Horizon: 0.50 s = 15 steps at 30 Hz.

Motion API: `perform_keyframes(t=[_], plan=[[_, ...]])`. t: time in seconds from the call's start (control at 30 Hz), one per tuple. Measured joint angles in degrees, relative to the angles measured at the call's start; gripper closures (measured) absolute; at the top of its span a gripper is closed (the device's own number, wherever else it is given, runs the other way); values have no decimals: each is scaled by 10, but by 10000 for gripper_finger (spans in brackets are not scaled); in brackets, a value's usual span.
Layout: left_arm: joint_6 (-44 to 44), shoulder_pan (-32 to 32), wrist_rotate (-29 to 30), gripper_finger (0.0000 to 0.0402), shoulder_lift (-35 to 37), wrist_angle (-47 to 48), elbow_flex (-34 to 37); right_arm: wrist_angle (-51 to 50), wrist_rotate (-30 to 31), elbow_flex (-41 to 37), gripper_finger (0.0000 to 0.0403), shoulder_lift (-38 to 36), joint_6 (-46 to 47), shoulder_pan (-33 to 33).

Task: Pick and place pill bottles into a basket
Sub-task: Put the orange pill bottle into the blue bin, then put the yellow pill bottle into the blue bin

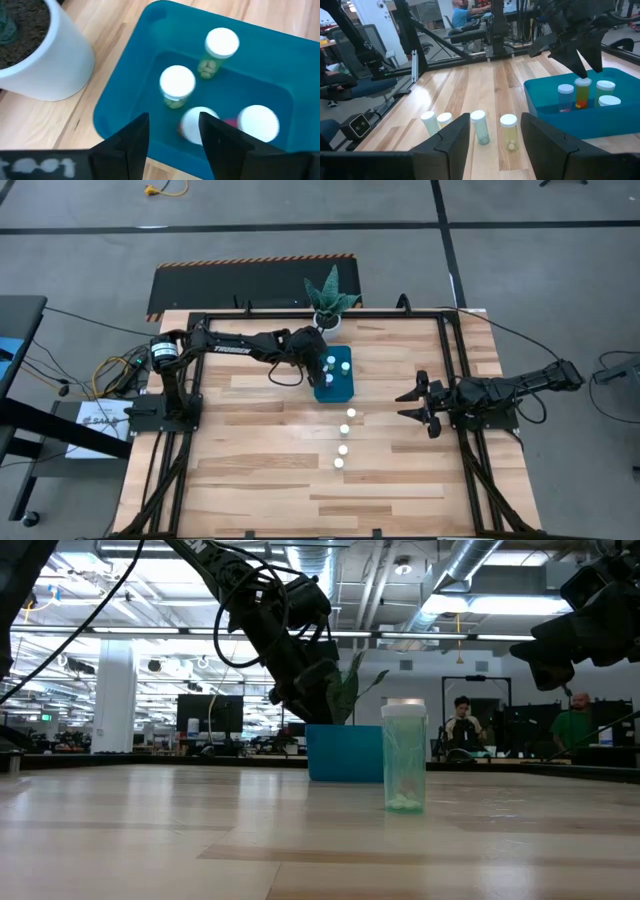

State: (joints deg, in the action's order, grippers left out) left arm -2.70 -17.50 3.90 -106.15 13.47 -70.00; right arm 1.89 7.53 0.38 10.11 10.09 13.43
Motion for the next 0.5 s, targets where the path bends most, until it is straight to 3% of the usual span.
perform_keyframes(t=[0.23,0.5], plan=[[-13,3,-23,232,28,2,0,0,0,0,234,0,0,0],[-45,11,14,232,216,-3,-1,0,0,0,233,0,0,0]])
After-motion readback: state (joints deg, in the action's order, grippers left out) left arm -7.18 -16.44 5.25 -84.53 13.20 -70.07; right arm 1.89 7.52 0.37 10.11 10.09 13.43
